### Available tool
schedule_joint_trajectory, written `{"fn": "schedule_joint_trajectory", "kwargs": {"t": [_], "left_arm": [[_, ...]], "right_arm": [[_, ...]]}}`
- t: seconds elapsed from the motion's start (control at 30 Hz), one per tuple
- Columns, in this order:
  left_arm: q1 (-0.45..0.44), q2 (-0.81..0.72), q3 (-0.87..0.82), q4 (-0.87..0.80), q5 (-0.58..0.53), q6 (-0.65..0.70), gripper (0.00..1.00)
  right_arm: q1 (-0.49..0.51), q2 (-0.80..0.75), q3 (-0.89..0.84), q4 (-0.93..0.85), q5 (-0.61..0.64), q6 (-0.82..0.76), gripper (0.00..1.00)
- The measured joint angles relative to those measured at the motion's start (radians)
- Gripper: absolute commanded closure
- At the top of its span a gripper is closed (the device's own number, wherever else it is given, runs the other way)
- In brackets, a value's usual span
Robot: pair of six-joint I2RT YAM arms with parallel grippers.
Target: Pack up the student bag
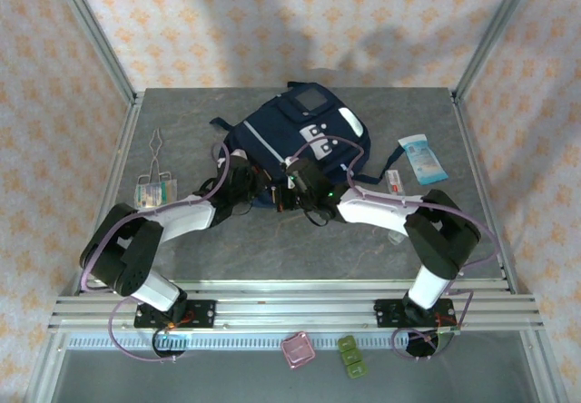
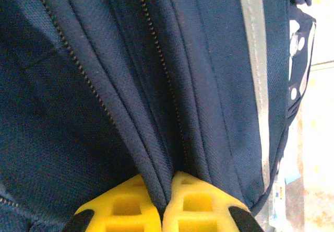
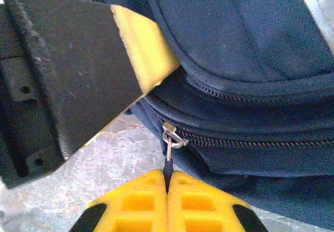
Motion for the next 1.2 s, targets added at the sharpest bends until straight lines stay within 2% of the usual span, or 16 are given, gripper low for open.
{"fn": "schedule_joint_trajectory", "kwargs": {"t": [0.2,0.33,0.53,0.7,1.0,1.2], "left_arm": [[0.013,0.003,0.007,0.001,0.011,0.002,1.00],[0.035,-0.016,-0.002,0.000,0.040,0.013,1.00],[0.082,-0.061,-0.027,-0.003,0.064,0.037,1.00],[0.101,-0.077,-0.031,-0.019,0.072,0.057,1.00],[0.108,-0.078,-0.020,-0.041,0.082,0.092,1.00],[0.141,-0.056,0.035,-0.105,0.078,0.143,1.00]], "right_arm": [[-0.012,-0.002,-0.006,-0.002,0.009,-0.026,1.00],[-0.058,-0.036,-0.051,0.010,-0.009,-0.046,1.00],[-0.197,-0.092,-0.113,0.000,-0.016,-0.085,1.00],[-0.312,-0.092,-0.113,-0.024,0.028,-0.101,1.00],[-0.318,-0.101,-0.119,-0.023,0.035,-0.100,1.00],[-0.329,-0.240,-0.242,-0.028,0.071,-0.080,1.00]]}}
